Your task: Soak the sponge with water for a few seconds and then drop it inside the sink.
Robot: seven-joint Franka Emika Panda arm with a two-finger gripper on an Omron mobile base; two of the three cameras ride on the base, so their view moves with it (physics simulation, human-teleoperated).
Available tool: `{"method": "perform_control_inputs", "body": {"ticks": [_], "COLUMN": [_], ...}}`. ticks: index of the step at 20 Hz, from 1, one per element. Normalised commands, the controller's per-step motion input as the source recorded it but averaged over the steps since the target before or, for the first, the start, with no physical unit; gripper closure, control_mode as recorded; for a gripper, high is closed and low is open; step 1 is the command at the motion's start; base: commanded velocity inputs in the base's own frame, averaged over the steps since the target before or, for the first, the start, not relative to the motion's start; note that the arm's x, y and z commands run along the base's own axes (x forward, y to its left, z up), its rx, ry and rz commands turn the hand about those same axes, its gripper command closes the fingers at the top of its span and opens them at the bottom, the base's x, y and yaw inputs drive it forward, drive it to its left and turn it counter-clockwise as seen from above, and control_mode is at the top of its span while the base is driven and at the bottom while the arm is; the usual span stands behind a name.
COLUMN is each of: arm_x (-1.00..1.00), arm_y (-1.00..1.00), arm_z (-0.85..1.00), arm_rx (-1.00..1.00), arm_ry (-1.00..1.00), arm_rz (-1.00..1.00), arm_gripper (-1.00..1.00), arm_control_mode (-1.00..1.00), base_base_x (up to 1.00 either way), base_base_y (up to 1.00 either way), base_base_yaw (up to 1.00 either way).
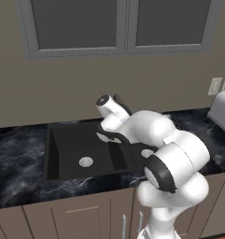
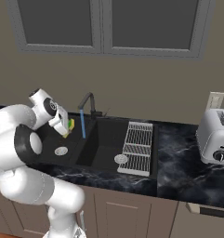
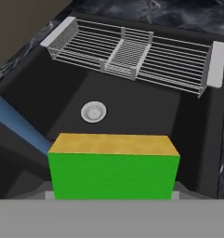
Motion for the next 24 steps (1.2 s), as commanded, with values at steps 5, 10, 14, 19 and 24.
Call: {"method": "perform_control_inputs", "body": {"ticks": [5,10,14,19,24], "arm_x": [0.35,0.39,0.28,0.07,0.00], "arm_y": [0.00,0.00,0.00,0.00,0.00], "arm_z": [-0.11,-0.13,-0.17,-0.09,0.00], "arm_rx": [-0.01,-0.03,-0.04,-0.04,-0.01], "arm_ry": [0.00,0.00,0.00,0.00,0.00], "arm_rz": [0.00,0.00,0.00,-0.01,-0.04], "arm_gripper": [1.00,1.00,1.00,1.00,1.00], "arm_control_mode": [-1.00,-1.00,-1.00,-1.00,-1.00], "base_base_x": [0.00,0.00,0.00,0.00,0.00], "base_base_y": [0.00,0.00,0.00,0.00,0.00], "base_base_yaw": [0.00,0.00,0.00,0.00,0.00]}}
